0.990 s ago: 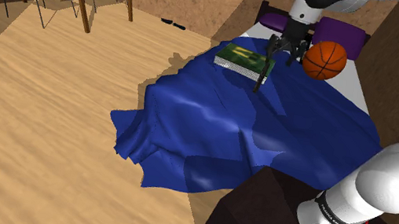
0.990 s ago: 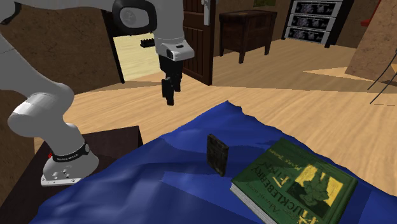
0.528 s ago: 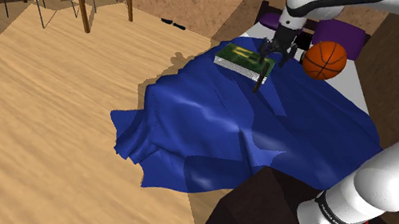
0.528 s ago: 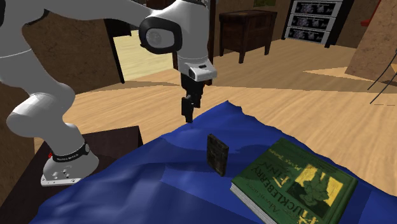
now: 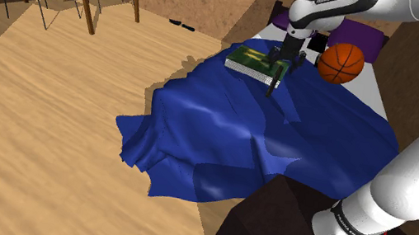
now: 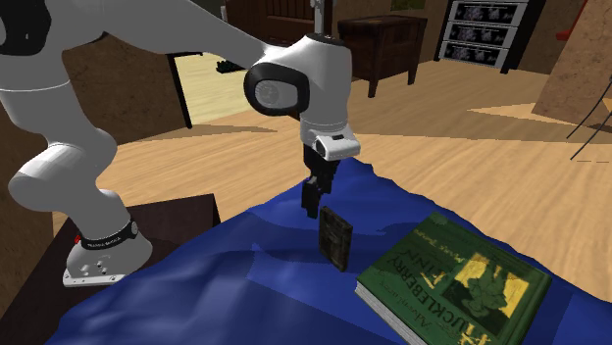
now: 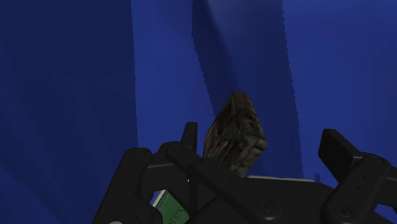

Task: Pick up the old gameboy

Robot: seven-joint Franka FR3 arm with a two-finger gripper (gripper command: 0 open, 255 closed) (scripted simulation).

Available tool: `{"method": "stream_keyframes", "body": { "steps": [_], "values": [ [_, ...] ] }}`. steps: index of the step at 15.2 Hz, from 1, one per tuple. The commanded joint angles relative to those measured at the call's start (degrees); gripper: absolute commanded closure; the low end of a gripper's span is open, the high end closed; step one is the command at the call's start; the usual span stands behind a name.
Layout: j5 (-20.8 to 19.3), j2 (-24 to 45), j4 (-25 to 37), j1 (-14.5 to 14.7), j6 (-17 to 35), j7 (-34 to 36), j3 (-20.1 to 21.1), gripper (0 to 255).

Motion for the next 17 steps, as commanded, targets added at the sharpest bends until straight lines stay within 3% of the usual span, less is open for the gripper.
{"method": "stream_keyframes", "body": {
  "steps": [1, 6, 7, 17],
  "values": [
    [0.1, 0.6, -0.7, -0.1, 1.4, 0.0, 0.0, 0],
    [0.3, 1.7, -2.3, -0.1, 4.0, -0.1, 0.0, 0],
    [0.3, 1.6, -2.3, -0.1, 3.9, -0.2, 0.0, 255],
    [0.2, 1.4, -1.9, -0.1, 3.2, -0.1, 0.0, 255]
  ]
}}
